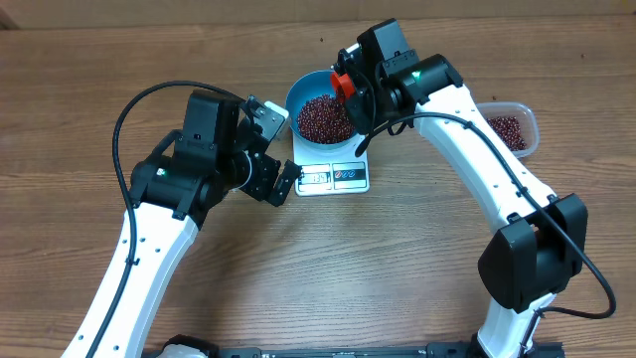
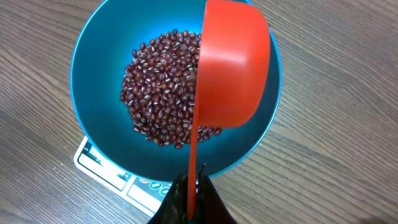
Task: Scoop item into bowl and weigh 150g on scale
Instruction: 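Tilt the scoop slowly with the right gripper, trickling beans into bowl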
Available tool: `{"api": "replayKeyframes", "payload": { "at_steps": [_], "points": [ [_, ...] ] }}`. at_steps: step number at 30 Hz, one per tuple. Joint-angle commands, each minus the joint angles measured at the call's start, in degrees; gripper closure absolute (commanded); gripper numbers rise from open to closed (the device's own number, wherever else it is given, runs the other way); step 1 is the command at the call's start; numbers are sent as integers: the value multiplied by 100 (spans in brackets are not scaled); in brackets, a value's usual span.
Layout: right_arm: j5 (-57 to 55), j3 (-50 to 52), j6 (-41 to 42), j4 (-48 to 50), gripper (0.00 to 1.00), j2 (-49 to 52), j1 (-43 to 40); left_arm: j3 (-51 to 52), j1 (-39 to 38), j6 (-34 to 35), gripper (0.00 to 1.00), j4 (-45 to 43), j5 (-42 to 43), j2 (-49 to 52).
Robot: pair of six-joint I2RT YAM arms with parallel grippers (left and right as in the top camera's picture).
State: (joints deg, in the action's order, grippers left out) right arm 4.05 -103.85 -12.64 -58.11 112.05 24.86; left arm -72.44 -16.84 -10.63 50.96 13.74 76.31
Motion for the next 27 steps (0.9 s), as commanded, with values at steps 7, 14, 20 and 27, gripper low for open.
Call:
{"api": "replayKeyframes", "payload": {
  "at_steps": [7,14,20,27],
  "points": [
    [-105,-177,-332,74,96,-168,28,-2,22,59,0,-22,26,31],
    [-192,-175,-573,105,96,-168,28,-2,22,59,1,-22,26,31],
    [-647,-177,-634,236,96,-168,111,-2,22,59,1,-22,26,31],
    [-1193,-175,-732,229,96,-168,348,-2,22,59,0,-22,26,31]
  ]
}}
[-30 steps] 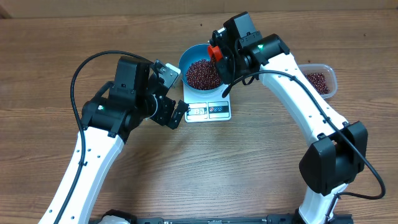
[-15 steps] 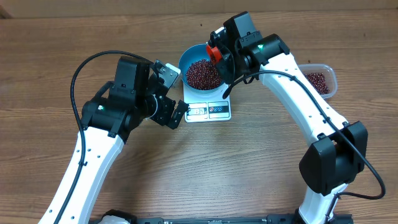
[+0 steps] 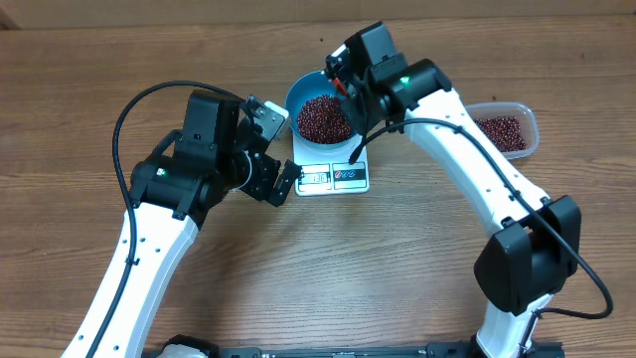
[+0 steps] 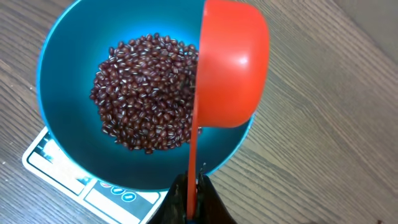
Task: Scoop item into bowl and weigh 150g on scale
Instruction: 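Tilt the scoop slowly with the right gripper, trickling beans into bowl, then move the scoop with the right gripper back to the bean tub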
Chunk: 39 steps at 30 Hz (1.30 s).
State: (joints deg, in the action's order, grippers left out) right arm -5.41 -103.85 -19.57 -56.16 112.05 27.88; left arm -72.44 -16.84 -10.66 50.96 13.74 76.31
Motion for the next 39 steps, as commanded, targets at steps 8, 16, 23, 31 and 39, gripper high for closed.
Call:
{"api": "replayKeyframes", "payload": {
  "at_steps": [8,16,23,31,39],
  "points": [
    [-31,-177,-22,20,96,-168,46,-2,22,61,1,-22,26,31],
    [573,-177,179,-31,96,-634,-308,-2,22,61,0,-22,26,31],
    [1506,-177,350,-619,96,-1338,-1167,-2,22,61,1,-22,26,31],
    [2201,-177,321,-1725,96,-1829,-2959,-2,22,61,0,-22,26,31],
    [2173,319,92,-1930,96,-1624,-4194,-2,22,61,0,-22,26,31]
  ]
}}
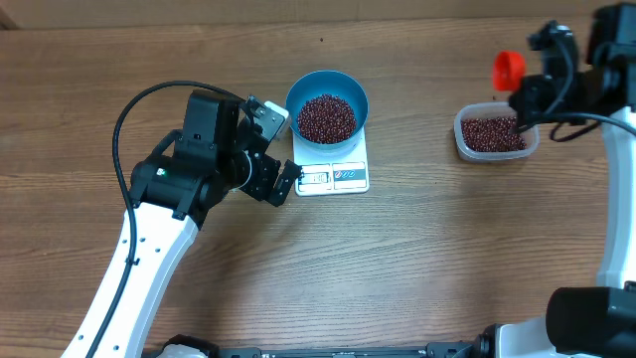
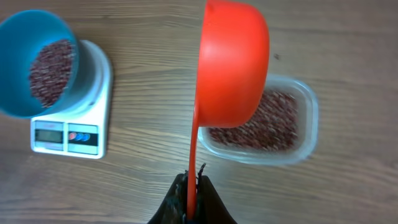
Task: Scoop item into bowl and weigh 150g on scale
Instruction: 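Move the scoop with the right gripper back to the bean tub, then dip the scoop into the red beans with the right gripper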
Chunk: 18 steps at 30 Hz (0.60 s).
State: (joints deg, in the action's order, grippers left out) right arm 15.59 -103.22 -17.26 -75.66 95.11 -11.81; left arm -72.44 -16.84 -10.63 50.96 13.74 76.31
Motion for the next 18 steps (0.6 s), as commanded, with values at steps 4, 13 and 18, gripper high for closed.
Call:
{"api": "replayKeyframes", "payload": {
  "at_steps": [4,13,18],
  "points": [
    [-315,708,-144,190,96,337,-306,-2,22,59,1,-22,26,31],
    [-374,1027,-146,391,96,973,-304,-2,22,59,1,-22,26,31],
    [-549,1027,-142,461,96,1370,-297,-2,22,59,1,-22,26,31]
  ]
}}
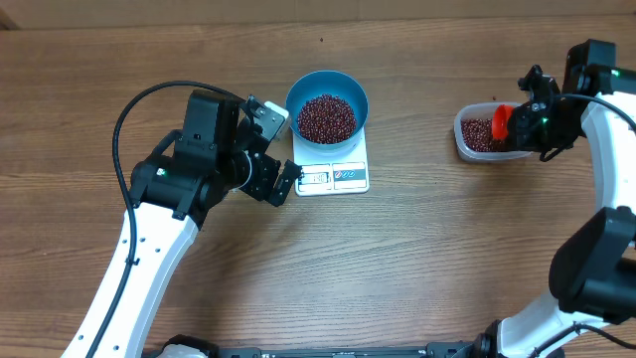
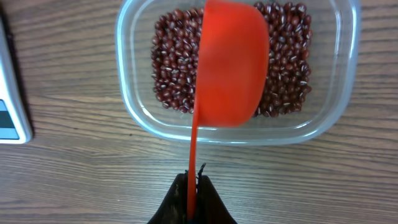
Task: Scoop item into bowl and weigh 150g on scale
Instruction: 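Dip the scoop into the red beans with the right gripper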
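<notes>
A blue bowl [image 1: 327, 107] heaped with red beans stands on the white scale [image 1: 335, 175] at mid-table. At the far right a clear plastic tub [image 1: 487, 135] holds more red beans [image 2: 287, 68]. My right gripper [image 2: 193, 186] is shut on the thin handle of a red scoop [image 2: 231, 62], whose cup hangs on its side directly over the tub, its inside hidden. In the overhead view the scoop [image 1: 500, 121] shows at the tub's right part. My left gripper [image 1: 283, 181] hovers open just left of the scale, holding nothing.
The scale's display and buttons [image 1: 332, 177] face the front; its corner [image 2: 11, 118] shows at the left edge of the right wrist view. A black cable [image 1: 149, 99] loops over the left arm. Bare wooden table [image 1: 397, 268] surrounds everything.
My right gripper with the red scoop has moved down and closer, from above and beside the tub to right over its beans. The left arm, bowl and scale have not moved.
At first my right gripper held the scoop tipped over the blue bowl of beans on the scale, and it was still there a moment later. Then it was far to the right near the tub. Now the scoop hangs low over the tub's beans.
</notes>
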Available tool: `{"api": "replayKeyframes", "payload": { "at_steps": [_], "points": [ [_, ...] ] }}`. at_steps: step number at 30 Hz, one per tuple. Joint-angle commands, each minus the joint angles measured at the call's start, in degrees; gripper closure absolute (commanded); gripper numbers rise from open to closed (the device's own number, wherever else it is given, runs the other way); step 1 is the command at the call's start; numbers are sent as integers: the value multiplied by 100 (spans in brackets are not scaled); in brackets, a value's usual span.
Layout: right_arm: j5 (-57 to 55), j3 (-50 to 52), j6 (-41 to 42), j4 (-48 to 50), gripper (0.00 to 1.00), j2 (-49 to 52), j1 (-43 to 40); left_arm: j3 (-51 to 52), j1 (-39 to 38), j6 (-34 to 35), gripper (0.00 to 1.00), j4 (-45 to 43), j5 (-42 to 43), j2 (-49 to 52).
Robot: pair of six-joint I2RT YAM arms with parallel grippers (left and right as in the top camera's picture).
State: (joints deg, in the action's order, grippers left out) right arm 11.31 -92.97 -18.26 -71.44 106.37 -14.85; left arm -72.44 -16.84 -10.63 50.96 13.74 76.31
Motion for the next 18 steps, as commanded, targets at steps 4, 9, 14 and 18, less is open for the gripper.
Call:
{"api": "replayKeyframes", "payload": {
  "at_steps": [4,9,14,18],
  "points": [
    [-120,2,-37,59,96,540,15,-2,22,59,0,-22,26,31],
    [-116,2,2,160,96,852,39,-2,22,59,0,-22,26,31],
    [-116,2,-2,192,96,922,280,-2,22,59,1,-22,26,31],
    [-236,2,-33,192,96,922,538,-2,22,59,0,-22,26,31]
  ]
}}
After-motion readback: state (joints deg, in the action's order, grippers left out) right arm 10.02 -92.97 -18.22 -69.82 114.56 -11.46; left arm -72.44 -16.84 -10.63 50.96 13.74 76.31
